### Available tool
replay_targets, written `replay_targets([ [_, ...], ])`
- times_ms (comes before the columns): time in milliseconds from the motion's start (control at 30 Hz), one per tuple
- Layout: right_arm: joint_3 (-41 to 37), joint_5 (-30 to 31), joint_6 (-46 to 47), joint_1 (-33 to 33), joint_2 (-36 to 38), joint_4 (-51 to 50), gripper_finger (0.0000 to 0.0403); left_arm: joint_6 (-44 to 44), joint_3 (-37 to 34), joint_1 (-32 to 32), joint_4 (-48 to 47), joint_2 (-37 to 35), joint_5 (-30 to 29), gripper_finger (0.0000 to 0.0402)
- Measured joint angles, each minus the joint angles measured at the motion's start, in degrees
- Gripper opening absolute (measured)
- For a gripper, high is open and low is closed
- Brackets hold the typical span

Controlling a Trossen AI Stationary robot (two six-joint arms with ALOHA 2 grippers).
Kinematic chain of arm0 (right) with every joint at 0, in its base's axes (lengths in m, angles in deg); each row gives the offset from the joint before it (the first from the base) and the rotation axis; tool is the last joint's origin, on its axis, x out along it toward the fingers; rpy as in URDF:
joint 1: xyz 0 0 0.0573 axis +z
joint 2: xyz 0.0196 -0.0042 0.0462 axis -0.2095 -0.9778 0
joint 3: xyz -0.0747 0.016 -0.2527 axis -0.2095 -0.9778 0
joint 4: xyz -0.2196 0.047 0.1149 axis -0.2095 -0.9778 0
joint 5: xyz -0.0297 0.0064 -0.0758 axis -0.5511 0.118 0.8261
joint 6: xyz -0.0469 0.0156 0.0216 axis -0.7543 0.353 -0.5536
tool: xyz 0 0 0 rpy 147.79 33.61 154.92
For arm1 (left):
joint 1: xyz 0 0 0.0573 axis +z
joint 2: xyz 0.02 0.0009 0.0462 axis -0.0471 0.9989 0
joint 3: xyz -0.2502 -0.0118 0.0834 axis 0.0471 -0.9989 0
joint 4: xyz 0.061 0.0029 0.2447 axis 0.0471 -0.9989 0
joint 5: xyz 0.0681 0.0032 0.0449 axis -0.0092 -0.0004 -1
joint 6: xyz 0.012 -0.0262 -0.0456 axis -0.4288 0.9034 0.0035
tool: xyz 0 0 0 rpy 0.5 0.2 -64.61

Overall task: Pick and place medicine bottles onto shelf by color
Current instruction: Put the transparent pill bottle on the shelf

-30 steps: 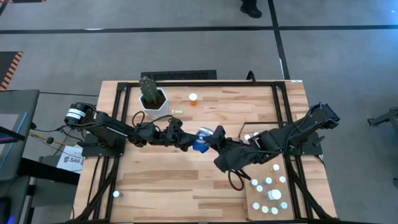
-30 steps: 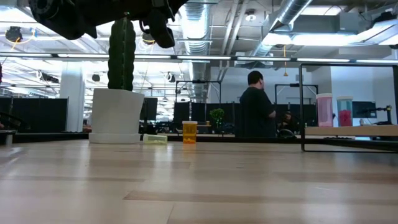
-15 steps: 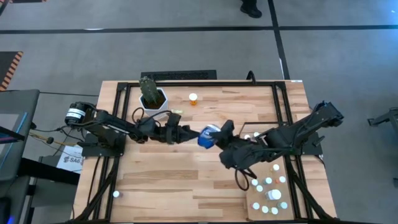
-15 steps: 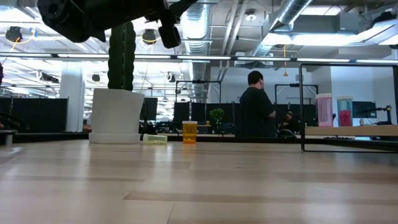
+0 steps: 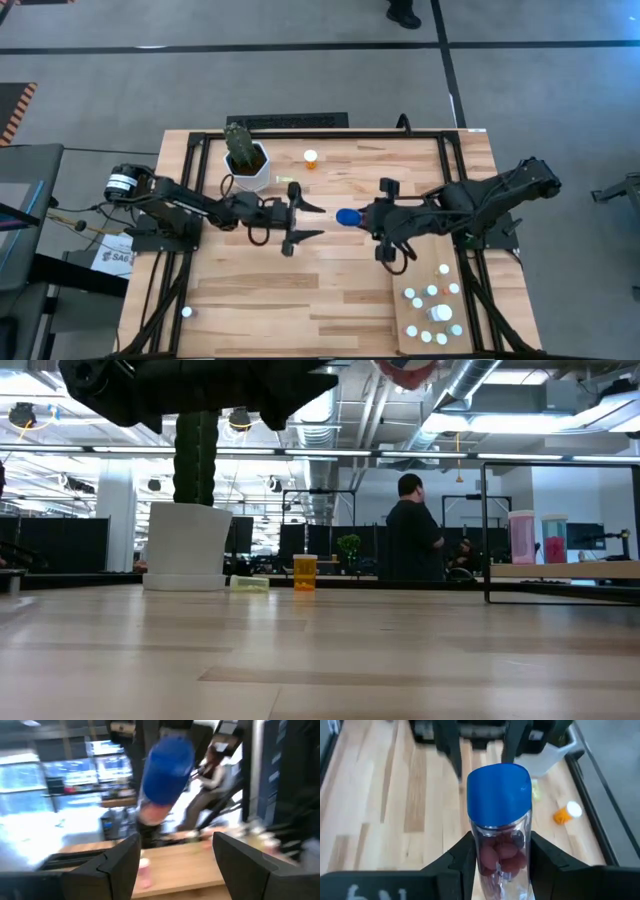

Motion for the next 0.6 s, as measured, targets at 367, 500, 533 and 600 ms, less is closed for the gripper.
replay_targets([
  [367,0.0,-9.2,-4.9,-0.8,-0.2,13.9,0.0155,-11.3,4.1,-5.7,-2.5,0.0,-12.5,0.0237],
  [500,0.1,-11.2,-6.6,-1.9,0.7,16.9,0.0153,-13.7,7.2,-7.0,-2.7,0.0,-15.9,0.0237],
  [533,0.1,-11.3,-7.4,-2.2,0.9,17.3,0.0152,-13.7,7.9,-7.2,-3.1,0.0,-15.4,0.0237],
  [600,0.1,-11.9,-9.5,-2.6,1.0,19.5,0.0152,-13.7,9.4,-7.6,-4.3,0.0,-14.5,0.0237],
])
